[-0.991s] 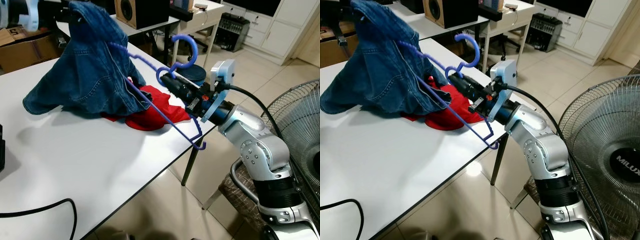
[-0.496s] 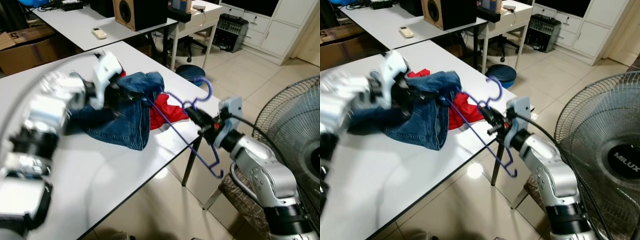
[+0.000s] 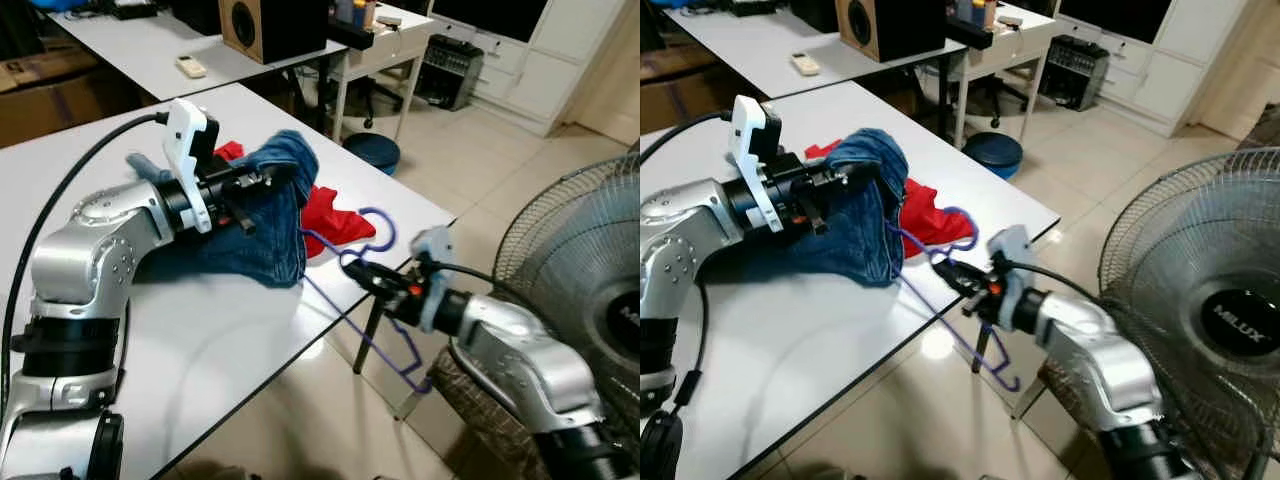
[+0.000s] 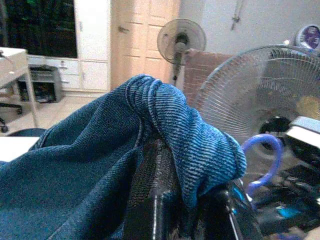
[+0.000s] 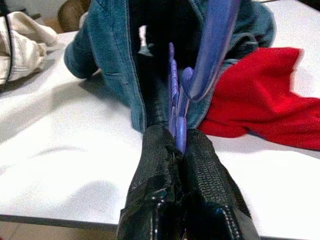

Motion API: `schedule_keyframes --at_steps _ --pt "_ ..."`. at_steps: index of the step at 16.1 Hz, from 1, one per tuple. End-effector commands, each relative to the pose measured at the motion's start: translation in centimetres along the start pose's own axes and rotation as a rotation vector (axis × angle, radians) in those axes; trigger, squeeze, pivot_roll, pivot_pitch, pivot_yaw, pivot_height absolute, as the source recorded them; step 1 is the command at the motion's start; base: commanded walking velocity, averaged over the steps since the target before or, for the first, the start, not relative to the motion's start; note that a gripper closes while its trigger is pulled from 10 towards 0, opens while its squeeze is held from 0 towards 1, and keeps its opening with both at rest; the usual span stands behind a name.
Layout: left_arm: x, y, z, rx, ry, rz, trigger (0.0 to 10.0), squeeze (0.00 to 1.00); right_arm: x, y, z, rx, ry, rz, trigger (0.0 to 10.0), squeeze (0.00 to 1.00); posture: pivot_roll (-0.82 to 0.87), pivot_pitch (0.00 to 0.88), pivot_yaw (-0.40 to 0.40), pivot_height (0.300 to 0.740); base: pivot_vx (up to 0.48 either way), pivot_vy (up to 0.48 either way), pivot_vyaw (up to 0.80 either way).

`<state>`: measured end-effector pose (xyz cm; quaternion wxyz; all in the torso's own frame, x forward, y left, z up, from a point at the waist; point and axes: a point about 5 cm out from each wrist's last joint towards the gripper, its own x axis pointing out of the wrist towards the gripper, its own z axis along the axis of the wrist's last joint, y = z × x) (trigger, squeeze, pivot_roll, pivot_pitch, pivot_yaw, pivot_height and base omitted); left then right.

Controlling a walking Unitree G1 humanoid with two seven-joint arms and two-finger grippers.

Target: Hang hanger

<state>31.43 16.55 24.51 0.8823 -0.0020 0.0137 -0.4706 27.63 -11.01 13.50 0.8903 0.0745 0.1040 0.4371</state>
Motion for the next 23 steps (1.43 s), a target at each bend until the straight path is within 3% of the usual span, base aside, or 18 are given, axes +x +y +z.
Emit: schedule_keyframes --at_steps 1,3,6,9,11,13,15,18,20,22,23 --pt "-0.1 -1.2 0.4 0.04 0.044 -0.079 0.0 0.0 0.4 -0.7 1.7 0.011 -0.097 -0.03 10.0 0.0 -0.13 0.0 -0.061 0.74 0.0 0.0 0.0" --pt "-0.6 -0.3 0.5 0.064 0.074 0.012 0.0 0.0 1.1 -0.1 3.4 0.039 -0.142 0.062 10.0 0.0 -0.09 0.0 -0.064 0.74 0.0 0.0 0.0" --pt "-1.2 -0.6 0.8 0.062 0.117 -0.013 0.0 0.0 1.4 -1.0 3.8 0.063 -0.2 0.009 10.0 0.0 -0.08 0.0 -0.052 0.74 0.0 0.0 0.0" --pt "-2.7 0.2 -0.5 0.133 0.27 0.005 0.0 0.0 1.2 -1.5 6.2 0.221 -0.371 0.02 10.0 0.0 -0.08 0.0 -0.05 0.74 0.0 0.0 0.0" --pt "-3.6 -0.8 -0.4 0.123 0.287 -0.121 0.0 0.0 1.5 -2.2 6.6 0.345 -0.448 -0.006 10.0 0.0 -0.08 0.0 -0.047 0.74 0.0 0.0 0.0" --pt "-4.4 -2.9 -0.5 0.084 0.305 -0.321 0.0 0.0 2.5 -3.0 6.3 0.531 -0.503 -0.015 10.0 0.0 -0.08 0.0 -0.046 0.74 0.0 0.0 0.0" --pt "-4.2 -4.3 0.8 0.047 0.239 -0.452 0.0 0.0 4.4 -3.3 5.7 0.714 -0.515 -0.023 10.0 0.0 -0.08 0.0 -0.05 0.74 0.0 0.0 0.0" --pt "-4.4 -4.3 1.1 0.071 0.257 -0.48 0.0 0.0 6.0 -2.9 7.3 0.888 -0.591 0.035 10.0 0.0 -0.06 0.0 -0.062 0.74 0.0 0.0 0.0" --pt "-4.1 -4.7 1.5 0.045 0.213 -0.548 0.0 0.0 7.6 -2.5 8.0 0.922 -0.597 0.019 10.0 0.0 -0.06 0.0 -0.064 0.74 0.0 0.0 0.0" --pt "-4.4 -4.8 1.2 0.055 0.274 -0.582 0.0 0.0 8.5 -2.6 8.3 1.043 -0.629 0.009 10.0 0.0 -0.06 0.0 -0.065 0.74 0.0 0.0 0.0" --pt "-4.5 -4.8 1.1 0.054 0.284 -0.585 0.0 0.0 8.6 -2.6 8.4 1.051 -0.631 0.004 10.0 0.0 -0.06 0.0 -0.064 0.74 0.0 0.0 0.0"
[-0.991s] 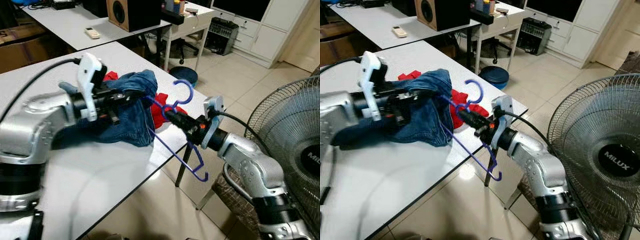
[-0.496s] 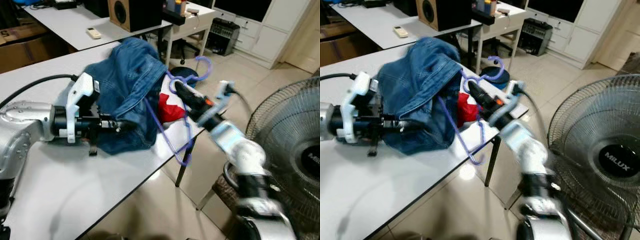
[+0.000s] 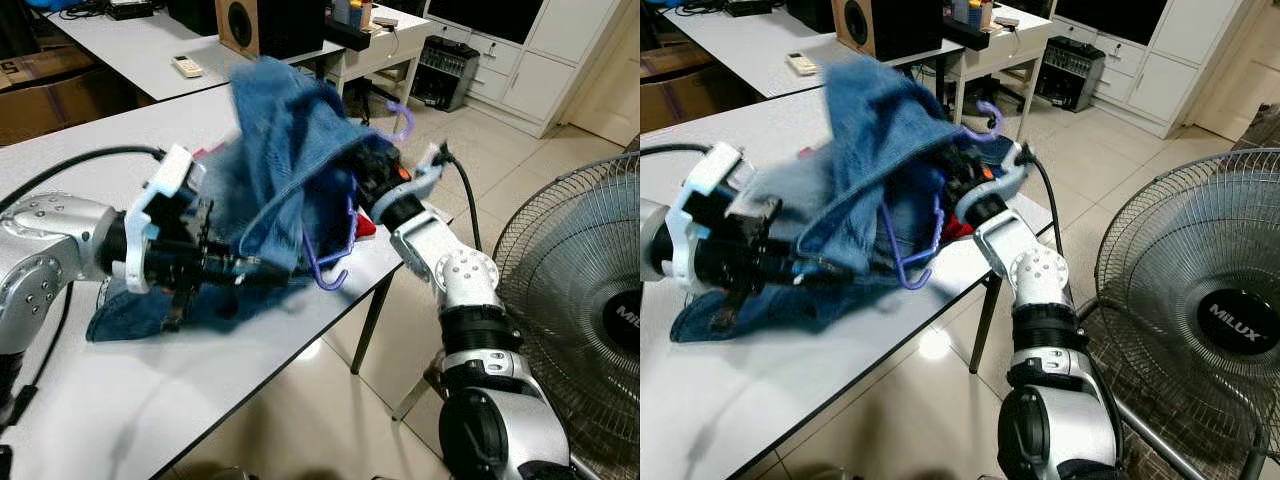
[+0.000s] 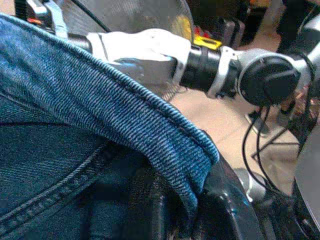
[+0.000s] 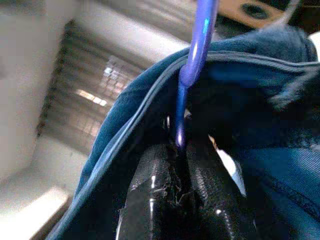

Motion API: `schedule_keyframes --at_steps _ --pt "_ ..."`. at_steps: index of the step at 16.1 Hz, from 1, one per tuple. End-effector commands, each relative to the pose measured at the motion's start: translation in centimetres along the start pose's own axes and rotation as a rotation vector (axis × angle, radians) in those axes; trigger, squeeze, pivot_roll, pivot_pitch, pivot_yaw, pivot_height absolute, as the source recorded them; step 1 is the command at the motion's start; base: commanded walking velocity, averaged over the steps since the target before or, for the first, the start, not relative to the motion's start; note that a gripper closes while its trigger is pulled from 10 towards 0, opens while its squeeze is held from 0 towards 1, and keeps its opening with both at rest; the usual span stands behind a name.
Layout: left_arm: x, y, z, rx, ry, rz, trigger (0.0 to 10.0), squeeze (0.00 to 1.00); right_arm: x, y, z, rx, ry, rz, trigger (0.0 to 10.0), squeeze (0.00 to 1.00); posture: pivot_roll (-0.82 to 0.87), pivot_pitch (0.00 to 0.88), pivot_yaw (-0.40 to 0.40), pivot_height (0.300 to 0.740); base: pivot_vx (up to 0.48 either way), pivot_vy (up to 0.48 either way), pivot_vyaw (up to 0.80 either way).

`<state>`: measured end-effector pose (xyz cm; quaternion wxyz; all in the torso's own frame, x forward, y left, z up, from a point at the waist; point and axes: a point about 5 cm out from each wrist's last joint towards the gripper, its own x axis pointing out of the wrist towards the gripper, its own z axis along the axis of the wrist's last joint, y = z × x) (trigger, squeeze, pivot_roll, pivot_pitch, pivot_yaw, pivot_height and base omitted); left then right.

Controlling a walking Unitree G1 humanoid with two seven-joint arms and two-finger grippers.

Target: Hang hanger

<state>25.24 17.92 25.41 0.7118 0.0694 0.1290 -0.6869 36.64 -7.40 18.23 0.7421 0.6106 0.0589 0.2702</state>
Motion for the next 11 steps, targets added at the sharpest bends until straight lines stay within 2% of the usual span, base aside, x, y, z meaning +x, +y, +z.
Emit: schedule_keyframes --at_steps 1,3,5,7,8,10,11 --pt "0.2 -0.5 0.2 0.032 0.025 -0.054 0.0 0.0 1.5 1.6 -0.7 0.066 -0.046 0.03 10.0 0.0 -0.05 0.0 -0.064 0.74 0.0 0.0 0.0" --pt "0.4 -0.7 0.4 0.036 -0.015 -0.076 0.0 0.0 2.1 1.3 -0.8 0.061 -0.079 -0.016 10.0 0.0 -0.05 0.0 -0.066 0.74 0.0 0.0 0.0" --pt "0.8 -1.0 0.7 0.04 -0.014 -0.108 0.0 0.0 2.7 1.6 -1.2 0.136 -0.105 -0.019 10.0 0.0 -0.05 0.0 -0.068 0.74 0.0 0.0 0.0" --pt "1.9 -1.5 1.4 0.048 -0.032 -0.158 0.0 0.0 3.5 2.1 -1.7 0.158 -0.108 -0.024 10.0 0.0 -0.05 0.0 -0.073 0.74 0.0 0.0 0.0" --pt "2.5 -1.7 2.1 0.055 -0.063 -0.19 0.0 0.0 3.9 2.1 -1.9 0.147 -0.123 -0.053 10.0 0.0 -0.05 0.0 -0.075 0.74 0.0 0.0 0.0" --pt "3.1 -1.6 3.1 0.077 -0.127 -0.187 0.0 0.0 4.4 2.0 -2.1 0.09 -0.129 -0.092 10.0 0.0 -0.04 0.0 -0.079 0.74 0.0 0.0 0.0" --pt "3.5 -0.4 4.7 0.092 -0.267 -0.095 0.0 0.0 4.6 2.1 -2.5 -0.025 -0.111 -0.112 10.0 0.0 -0.04 0.0 -0.083 0.74 0.0 0.0 0.0"
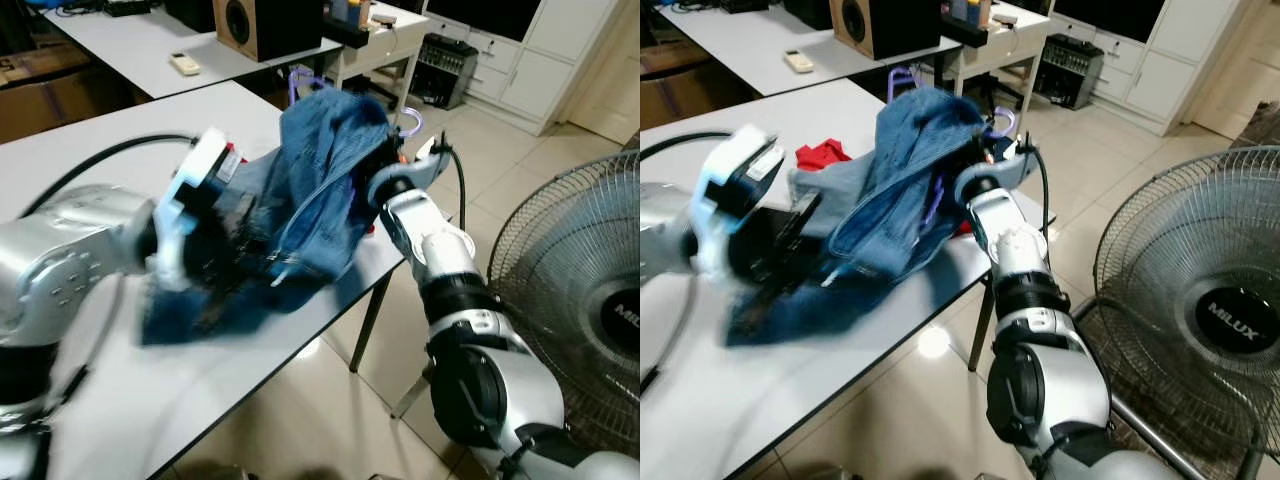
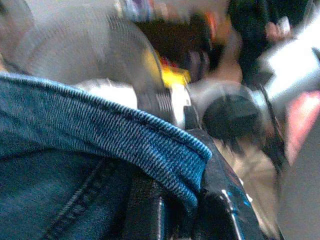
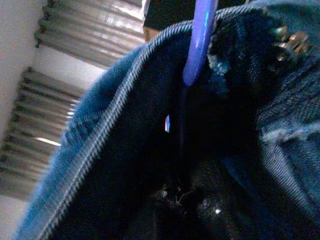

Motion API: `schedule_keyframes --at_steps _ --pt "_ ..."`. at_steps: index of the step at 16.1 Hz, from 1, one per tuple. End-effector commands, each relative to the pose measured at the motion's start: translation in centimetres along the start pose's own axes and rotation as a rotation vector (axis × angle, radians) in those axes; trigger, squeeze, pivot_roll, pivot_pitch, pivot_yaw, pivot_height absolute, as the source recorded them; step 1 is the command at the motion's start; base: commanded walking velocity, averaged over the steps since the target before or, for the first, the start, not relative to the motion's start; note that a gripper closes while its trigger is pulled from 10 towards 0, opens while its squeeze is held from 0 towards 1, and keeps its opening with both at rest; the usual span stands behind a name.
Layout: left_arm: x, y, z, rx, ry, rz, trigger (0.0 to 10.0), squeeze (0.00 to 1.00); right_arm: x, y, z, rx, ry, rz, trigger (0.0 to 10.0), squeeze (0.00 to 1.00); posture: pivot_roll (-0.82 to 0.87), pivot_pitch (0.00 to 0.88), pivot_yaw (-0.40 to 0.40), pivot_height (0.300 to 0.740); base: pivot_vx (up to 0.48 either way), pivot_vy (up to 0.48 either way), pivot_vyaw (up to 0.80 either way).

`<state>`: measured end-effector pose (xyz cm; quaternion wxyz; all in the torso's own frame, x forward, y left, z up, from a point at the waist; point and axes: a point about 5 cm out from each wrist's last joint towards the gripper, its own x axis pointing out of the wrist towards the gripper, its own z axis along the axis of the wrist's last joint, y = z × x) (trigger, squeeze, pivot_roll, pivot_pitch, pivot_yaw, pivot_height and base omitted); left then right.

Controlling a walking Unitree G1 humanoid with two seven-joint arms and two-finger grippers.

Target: Hang hanger

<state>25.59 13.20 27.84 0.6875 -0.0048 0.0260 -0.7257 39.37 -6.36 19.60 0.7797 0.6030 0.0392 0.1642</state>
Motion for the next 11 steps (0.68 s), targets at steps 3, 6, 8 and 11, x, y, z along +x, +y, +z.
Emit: schedule_keyframes --at_steps 3,6,8,11 --pt "0.2 1.2 3.0 0.044 -0.164 0.091 0.0 0.0 0.5 2.0 -4.8 -0.197 0.176 0.05 10.0 0.0 -0.04 0.0 -0.08 0.74 0.0 0.0 0.0" --pt "0.9 0.8 2.0 0.054 -0.146 0.133 0.0 0.0 -1.4 1.5 -4.6 -0.282 0.314 0.084 10.0 0.0 -0.05 0.0 -0.066 0.74 0.0 0.0 0.0" --pt "1.0 0.7 1.7 0.057 -0.123 0.153 0.0 0.0 -3.0 2.1 -3.8 -0.183 0.367 0.147 10.0 0.0 -0.05 0.0 -0.059 0.74 0.0 0.0 0.0" --pt "0.9 0.6 1.9 0.067 -0.116 0.172 0.0 0.0 -5.3 1.5 -2.2 -0.446 0.419 0.119 10.0 0.0 -0.06 0.0 -0.042 0.74 0.0 0.0 0.0"
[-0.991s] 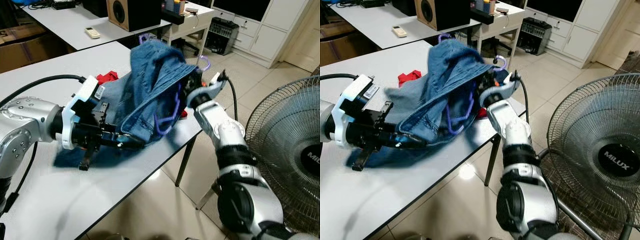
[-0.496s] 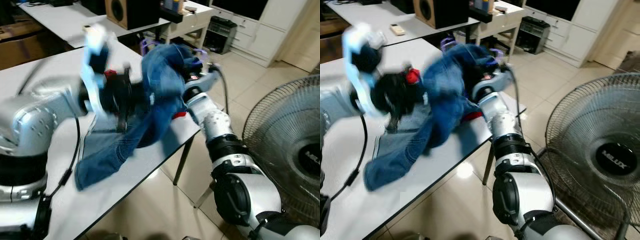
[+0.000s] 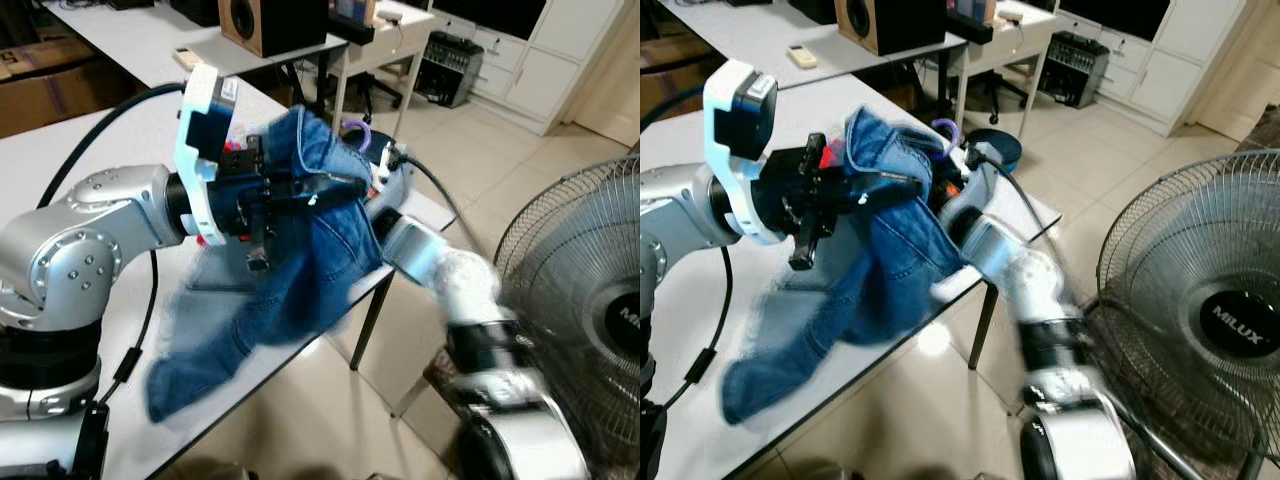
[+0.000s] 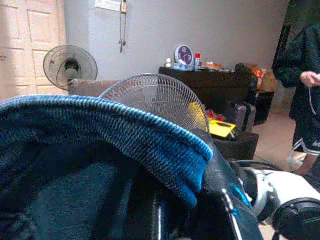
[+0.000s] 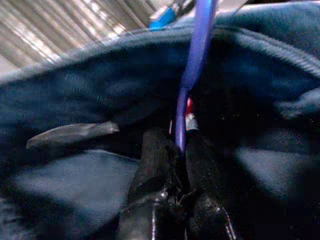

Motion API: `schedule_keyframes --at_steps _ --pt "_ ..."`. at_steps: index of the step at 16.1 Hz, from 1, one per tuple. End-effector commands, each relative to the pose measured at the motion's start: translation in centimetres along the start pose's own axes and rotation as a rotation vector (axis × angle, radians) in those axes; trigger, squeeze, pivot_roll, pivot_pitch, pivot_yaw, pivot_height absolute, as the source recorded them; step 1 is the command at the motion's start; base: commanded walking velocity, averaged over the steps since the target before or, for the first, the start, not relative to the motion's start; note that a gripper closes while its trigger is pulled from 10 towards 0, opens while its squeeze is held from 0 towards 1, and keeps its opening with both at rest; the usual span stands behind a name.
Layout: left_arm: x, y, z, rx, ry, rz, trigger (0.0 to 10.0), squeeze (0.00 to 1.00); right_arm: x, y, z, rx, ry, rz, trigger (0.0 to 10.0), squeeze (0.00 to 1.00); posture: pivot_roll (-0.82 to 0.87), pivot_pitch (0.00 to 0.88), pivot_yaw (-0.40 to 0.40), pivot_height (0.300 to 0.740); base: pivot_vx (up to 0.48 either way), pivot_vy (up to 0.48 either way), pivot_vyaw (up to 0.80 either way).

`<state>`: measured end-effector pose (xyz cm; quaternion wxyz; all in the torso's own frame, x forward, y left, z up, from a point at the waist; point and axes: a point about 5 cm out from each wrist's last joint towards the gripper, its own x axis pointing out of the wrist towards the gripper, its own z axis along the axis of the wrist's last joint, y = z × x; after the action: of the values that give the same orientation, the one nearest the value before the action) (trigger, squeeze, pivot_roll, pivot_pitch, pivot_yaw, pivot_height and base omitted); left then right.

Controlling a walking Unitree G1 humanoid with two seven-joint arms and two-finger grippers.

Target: Hang hanger

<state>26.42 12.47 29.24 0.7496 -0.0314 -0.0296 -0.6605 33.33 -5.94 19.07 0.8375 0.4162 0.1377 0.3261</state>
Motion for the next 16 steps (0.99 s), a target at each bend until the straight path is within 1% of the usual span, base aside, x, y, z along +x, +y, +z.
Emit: schedule_keyframes --at_steps 1,2,3,4,5,6,7,8,9,10,11,12,13,14,15,16 --pt "0.3 -0.3 0.4 0.034 0.01 -0.004 0.0 0.0 -0.9 1.8 1.3 0.135 -0.059 0.126 10.0 0.0 -0.06 0.0 -0.042 0.74 0.0 0.0 0.0" --pt "0.2 -0.3 0.4 0.046 0.025 0.007 0.0 0.0 -2.1 1.0 1.1 -0.035 -0.01 0.029 10.0 0.0 -0.06 0.0 -0.042 0.74 0.0 0.0 0.0" --pt "-0.1 -0.3 -0.2 0.078 0.068 0.055 0.0 0.0 -4.6 1.3 1.0 -0.002 -0.015 0.072 10.0 0.0 -0.06 0.0 -0.041 0.74 0.0 0.0 0.0" --pt "-0.4 0.1 -0.3 0.097 0.077 0.109 0.0 0.0 -5.8 0.7 1.0 -0.081 0.008 -0.006 10.0 0.0 -0.06 0.0 -0.044 0.74 0.0 0.0 0.0" --pt "-0.6 0.6 -0.1 0.118 0.068 0.169 0.0 0.0 -7.1 0.0 0.2 -0.284 0.092 -0.109 10.0 0.0 -0.06 0.0 -0.042 0.74 0.0 0.0 0.0" --pt "-0.7 0.8 0.0 0.127 0.063 0.19 0.0 0.0 -7.6 0.2 -0.1 -0.282 0.104 -0.101 10.0 0.0 -0.06 0.0 -0.042 0.74 0.0 0.0 0.0" --pt "-1.1 1.3 0.1 0.154 0.073 0.243 0.0 0.0 -8.3 1.8 0.3 -0.076 0.02 0.017 10.0 0.0 -0.07 0.0 -0.04 0.74 0.0 0.0 0.0" --pt "-1.6 1.6 0.1 0.16 0.086 0.265 0.0 0.0 -9.1 2.1 0.0 -0.123 0.042 0.011 10.0 0.0 -0.08 0.0 -0.035 0.74 0.0 0.0 0.0" --pt "-1.8 1.6 0.1 0.151 0.085 0.258 0.0 0.0 -9.4 2.7 0.2 -0.052 -0.006 0.08 10.0 0.0 -0.08 0.0 -0.033 0.74 0.0 0.0 0.0" --pt "-2.4 1.1 0.0 0.123 0.085 0.224 0.0 0.0 -9.4 2.0 0.4 -0.133 0.007 -0.001 10.0 0.0 -0.09 0.0 -0.027 0.74 0.0 0.0 0.0" --pt "-3.3 0.3 -0.3 0.091 0.097 0.196 1.5 0.0 -9.2 1.1 0.5 -0.247 0.035 -0.089 10.0 0.0 -0.1 0.0 -0.019 0.74 0.0 0.0 0.0" --pt "-4.1 -0.2 -0.7 0.077 0.116 0.212 3.0 0.0 -9.0 1.2 0.9 -0.186 -0.017 -0.06 10.0 0.0 -0.09 0.0 -0.021 0.74 0.0 0.0 0.0" --pt "-6.8 0.5 -2.8 0.07 0.254 0.426 10.0 0.0 -8.7 1.4 1.4 -0.182 -0.026 -0.055 10.0 0.0 -0.08 0.0 -0.034 0.74 0.0 0.0 0.0" --pt "-7.4 0.7 -3.4 0.069 0.289 0.476 10.0 0.0 -8.6 1.2 1.4 -0.204 -0.013 -0.068 10.0 0.0 -0.08 0.0 -0.037 0.74 0.0 0.0 0.0" --pt "-8.3 1.2 -4.1 0.087 0.327 0.561 10.0 0.0 -8.4 1.1 1.4 -0.205 -0.008 -0.074 10.0 0.0 -0.07 0.0 -0.047 0.74 0.0 0.0 0.0" --pt "-9.1 1.8 -4.8 0.08 0.342 0.656 10.0 0.0 -8.0 1.1 1.7 -0.194 -0.016 -0.066 10.0 0.0 -0.06 0.0 -0.056 0.74 0.0 0.0 0.0"
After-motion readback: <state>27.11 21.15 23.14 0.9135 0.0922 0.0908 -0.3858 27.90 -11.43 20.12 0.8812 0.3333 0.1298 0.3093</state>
